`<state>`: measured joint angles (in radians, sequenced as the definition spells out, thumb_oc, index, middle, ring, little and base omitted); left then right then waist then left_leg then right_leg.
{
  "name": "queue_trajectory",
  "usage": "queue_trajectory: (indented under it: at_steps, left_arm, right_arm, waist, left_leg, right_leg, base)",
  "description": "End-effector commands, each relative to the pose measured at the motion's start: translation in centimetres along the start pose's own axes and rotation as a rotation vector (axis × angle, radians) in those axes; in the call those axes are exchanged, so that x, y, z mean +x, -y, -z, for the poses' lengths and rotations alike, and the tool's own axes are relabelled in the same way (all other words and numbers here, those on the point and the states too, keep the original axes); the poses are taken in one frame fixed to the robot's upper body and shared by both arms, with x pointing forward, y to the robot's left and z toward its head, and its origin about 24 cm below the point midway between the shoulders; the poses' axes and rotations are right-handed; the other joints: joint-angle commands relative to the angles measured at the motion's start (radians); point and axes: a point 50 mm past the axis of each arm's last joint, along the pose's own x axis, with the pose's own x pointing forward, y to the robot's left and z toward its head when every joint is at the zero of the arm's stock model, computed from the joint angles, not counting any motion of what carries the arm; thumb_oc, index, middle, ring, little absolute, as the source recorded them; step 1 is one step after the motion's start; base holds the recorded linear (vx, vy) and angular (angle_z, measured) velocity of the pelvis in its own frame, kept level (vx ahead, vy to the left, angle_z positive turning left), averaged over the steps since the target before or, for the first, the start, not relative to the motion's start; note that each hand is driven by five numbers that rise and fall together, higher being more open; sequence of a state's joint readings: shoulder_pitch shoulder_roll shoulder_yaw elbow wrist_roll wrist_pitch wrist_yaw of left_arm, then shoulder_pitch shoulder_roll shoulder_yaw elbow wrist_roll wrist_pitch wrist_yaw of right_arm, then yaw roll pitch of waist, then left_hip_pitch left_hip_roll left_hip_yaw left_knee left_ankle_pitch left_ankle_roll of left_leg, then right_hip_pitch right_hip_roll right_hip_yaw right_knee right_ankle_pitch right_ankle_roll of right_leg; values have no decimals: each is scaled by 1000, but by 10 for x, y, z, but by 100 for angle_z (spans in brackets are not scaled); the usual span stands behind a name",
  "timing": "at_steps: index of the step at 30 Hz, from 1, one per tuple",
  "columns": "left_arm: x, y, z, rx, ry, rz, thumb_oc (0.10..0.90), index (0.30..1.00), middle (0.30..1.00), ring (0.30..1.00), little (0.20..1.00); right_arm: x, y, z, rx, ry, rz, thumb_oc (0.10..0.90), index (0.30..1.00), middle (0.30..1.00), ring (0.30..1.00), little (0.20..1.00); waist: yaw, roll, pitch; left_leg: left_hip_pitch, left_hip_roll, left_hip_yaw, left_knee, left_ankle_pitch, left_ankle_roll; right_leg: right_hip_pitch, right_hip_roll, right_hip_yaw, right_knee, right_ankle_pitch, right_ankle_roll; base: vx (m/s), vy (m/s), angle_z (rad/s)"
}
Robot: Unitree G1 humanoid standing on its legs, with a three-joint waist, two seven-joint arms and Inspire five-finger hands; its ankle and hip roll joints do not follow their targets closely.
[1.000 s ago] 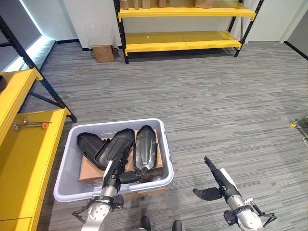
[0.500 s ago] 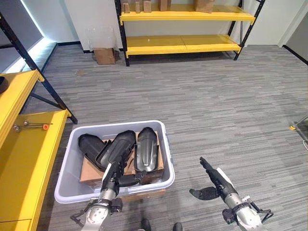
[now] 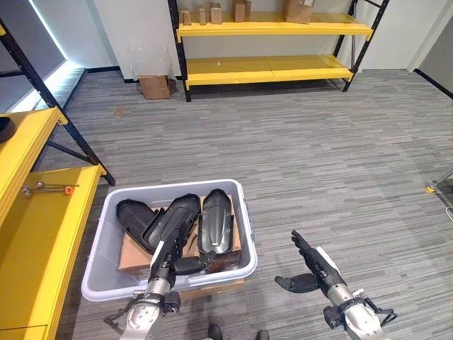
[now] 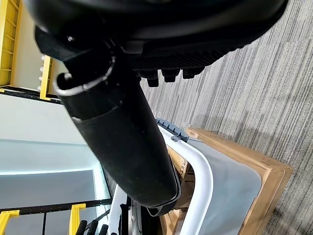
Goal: Move parts from the plastic box to the shelf.
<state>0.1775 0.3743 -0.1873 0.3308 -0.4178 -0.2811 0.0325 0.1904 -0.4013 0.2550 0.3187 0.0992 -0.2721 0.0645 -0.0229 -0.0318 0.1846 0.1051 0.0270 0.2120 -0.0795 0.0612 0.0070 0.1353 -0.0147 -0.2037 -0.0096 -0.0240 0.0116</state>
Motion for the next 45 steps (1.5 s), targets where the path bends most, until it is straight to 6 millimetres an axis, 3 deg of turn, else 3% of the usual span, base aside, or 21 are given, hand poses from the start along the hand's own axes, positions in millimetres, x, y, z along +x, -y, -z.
queue_trajectory:
  at_steps: [1,22,23,45]
  left_arm:
    - [15,4,-48,-28,255,22,900,1000,1000,1000,1000]
    - [18,10,-47,-18,237,57,900,1000,1000,1000,1000]
    - [8,19,-17,-129,-31,255,900,1000,1000,1000,1000]
    - [6,17,-16,-130,-34,254,900,1000,1000,1000,1000]
  right_arm:
    - [12,11,-39,-18,215,32,900,1000,1000,1000,1000]
    - [14,11,-42,-23,220,52,900,1000,1000,1000,1000]
    - [19,-9,-48,203,169,-198,900,1000,1000,1000,1000]
    - [17,-7,-46,206,161,-185,900,1000,1000,1000,1000]
  waist:
    - [12,-31,-61]
    - [5,-29,-57]
    - [47,16,-65]
    - [45,19,-57]
  left_leg:
    - [18,6,41,-8,-35,-7]
    - [30,8,48,-8,-38,-6]
    - [67,236,176,-6,46,-153]
    - [71,235,174,-4,46,-152]
  right_leg:
    - [-10,-90,-11,10,49,81]
    - [-9,-88,-5,22,41,81]
    - [50,-304,-227,-74,154,189]
    - [52,-303,-223,-71,153,187]
  base:
    - [0,0,0]
    - [0,0,0]
    - [0,0,0]
    - [9,-1,3]
